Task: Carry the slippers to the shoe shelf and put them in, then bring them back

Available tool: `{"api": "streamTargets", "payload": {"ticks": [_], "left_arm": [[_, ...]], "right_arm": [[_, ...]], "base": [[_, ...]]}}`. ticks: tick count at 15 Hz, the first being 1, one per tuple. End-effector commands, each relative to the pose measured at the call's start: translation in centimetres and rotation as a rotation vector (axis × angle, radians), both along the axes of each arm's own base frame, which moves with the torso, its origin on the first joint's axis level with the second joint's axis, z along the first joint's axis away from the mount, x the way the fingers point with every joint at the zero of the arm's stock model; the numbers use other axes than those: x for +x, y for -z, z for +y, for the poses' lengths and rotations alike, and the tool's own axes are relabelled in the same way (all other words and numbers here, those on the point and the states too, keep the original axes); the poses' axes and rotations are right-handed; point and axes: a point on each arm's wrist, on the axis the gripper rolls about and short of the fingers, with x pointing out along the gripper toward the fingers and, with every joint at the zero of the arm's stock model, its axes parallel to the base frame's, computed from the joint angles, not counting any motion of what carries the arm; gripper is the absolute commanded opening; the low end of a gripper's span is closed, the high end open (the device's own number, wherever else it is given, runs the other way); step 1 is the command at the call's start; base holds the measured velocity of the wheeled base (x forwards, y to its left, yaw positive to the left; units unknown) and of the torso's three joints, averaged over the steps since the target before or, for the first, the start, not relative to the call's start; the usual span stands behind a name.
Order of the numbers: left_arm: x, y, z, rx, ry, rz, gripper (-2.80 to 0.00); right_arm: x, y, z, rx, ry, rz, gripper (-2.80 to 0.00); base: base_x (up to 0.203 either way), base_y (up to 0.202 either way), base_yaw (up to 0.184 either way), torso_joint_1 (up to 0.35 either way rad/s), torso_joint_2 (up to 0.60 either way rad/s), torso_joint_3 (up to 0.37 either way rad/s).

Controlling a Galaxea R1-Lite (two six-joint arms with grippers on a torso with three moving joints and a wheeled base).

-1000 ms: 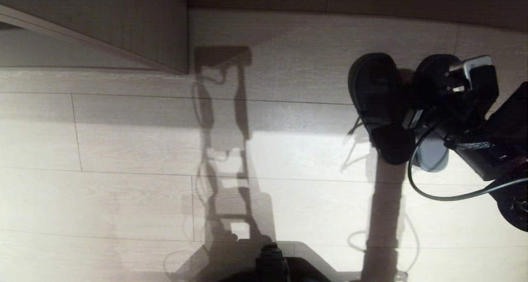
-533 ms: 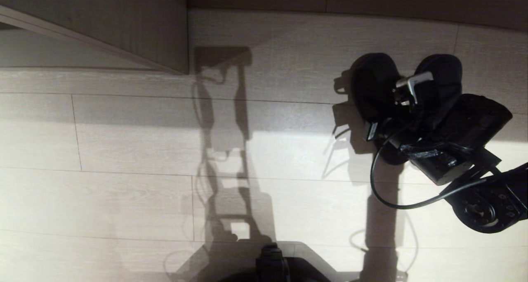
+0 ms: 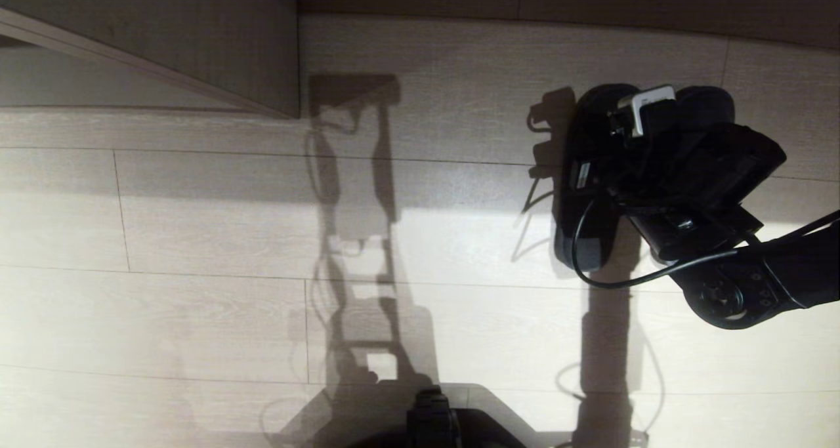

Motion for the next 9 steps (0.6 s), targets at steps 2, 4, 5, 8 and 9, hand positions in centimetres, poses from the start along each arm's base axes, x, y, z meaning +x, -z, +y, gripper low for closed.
{"api": "streamTargets", "payload": {"ticks": [2, 4, 5, 8, 9], "left_arm": [[0.0, 0.0, 0.0, -0.001, 0.0, 0.001, -2.8], [0.0, 0.0, 0.0, -0.001, 0.0, 0.001, -2.8], [0.0, 0.0, 0.0, -0.001, 0.0, 0.001, -2.8], [0.0, 0.0, 0.0, -0.001, 0.0, -0.001, -2.8], [0.0, 0.0, 0.0, 0.0, 0.0, 0.001, -2.8]], "right_arm": [[0.0, -0.7, -0.3, 0.009, 0.019, -0.026, -2.8], [-0.1, -1.0, -1.1, 0.009, 0.052, -0.027, -2.8], [-0.2, -1.0, -1.2, 0.004, 0.056, -0.029, -2.8], [-0.3, -1.0, -1.2, -0.005, 0.049, -0.024, -2.8], [-0.4, -0.5, -0.9, -0.009, 0.037, -0.011, -2.8]], "base": [[0.0, 0.0, 0.0, 0.0, 0.0, 0.0], [0.0, 0.0, 0.0, 0.0, 0.0, 0.0], [0.0, 0.0, 0.0, 0.0, 0.0, 0.0], [0.0, 0.0, 0.0, 0.0, 0.0, 0.0], [0.0, 0.0, 0.0, 0.0, 0.0, 0.0]]}}
